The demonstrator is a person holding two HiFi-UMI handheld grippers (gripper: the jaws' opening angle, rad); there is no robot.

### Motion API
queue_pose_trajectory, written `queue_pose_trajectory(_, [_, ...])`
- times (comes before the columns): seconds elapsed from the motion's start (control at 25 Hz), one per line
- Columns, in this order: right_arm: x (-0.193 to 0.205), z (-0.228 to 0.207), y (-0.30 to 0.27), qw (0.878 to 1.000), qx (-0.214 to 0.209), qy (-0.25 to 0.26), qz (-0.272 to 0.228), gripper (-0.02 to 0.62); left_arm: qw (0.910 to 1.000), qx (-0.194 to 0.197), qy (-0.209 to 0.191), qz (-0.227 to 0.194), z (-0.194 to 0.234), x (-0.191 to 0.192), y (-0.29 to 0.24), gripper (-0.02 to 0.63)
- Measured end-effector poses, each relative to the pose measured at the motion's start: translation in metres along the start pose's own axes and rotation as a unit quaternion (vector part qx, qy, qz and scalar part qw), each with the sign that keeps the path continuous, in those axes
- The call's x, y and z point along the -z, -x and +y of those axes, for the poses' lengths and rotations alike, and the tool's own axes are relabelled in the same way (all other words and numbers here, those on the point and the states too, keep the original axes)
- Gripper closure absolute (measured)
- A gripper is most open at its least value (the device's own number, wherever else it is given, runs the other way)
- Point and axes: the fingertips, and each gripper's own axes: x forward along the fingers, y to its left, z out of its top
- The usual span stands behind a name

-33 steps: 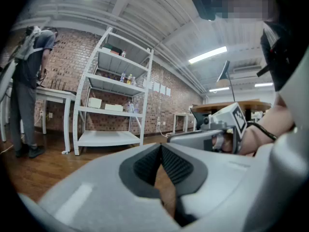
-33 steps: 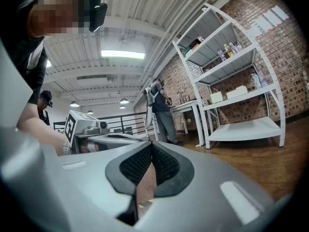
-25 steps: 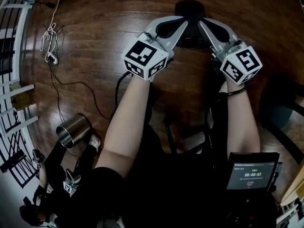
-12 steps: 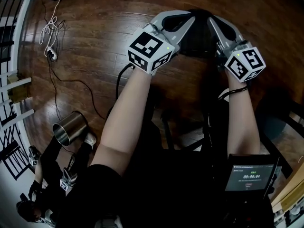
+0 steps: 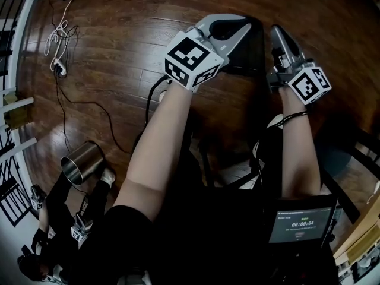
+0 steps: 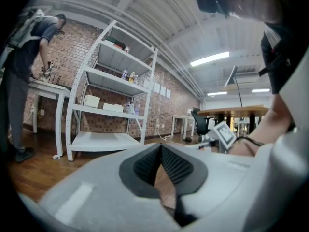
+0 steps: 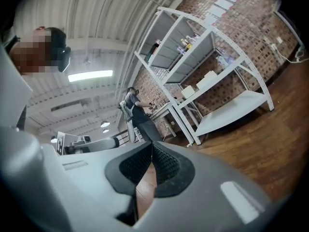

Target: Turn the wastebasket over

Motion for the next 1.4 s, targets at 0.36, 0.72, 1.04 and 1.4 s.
queue_pose_trajectory(0.36, [0.079, -0.073, 0.043, 0.951, 0.085, -0.253, -0.155, 0.584, 0.9997, 0.004, 0.015, -0.019, -0.002, -0.009, -0.011, 0.604])
queue_pose_trajectory(0.72, [0.181, -0.097, 0.085, 0.878, 0.147, -0.397, -0.223, 0.581, 0.9984, -0.008, 0.035, -0.044, 0.009, -0.02, 0.006, 0.604])
queue_pose_trajectory(1.04, [0.278, -0.094, 0.107, 0.855, 0.2, -0.448, -0.169, 0.486, 0.998, -0.01, 0.044, -0.045, 0.008, -0.019, 0.006, 0.604])
queue_pose_trajectory(1.4, [0.318, -0.106, 0.104, 0.83, 0.242, -0.48, -0.147, 0.402, 0.9972, -0.005, 0.05, -0.055, 0.017, -0.026, 0.007, 0.604])
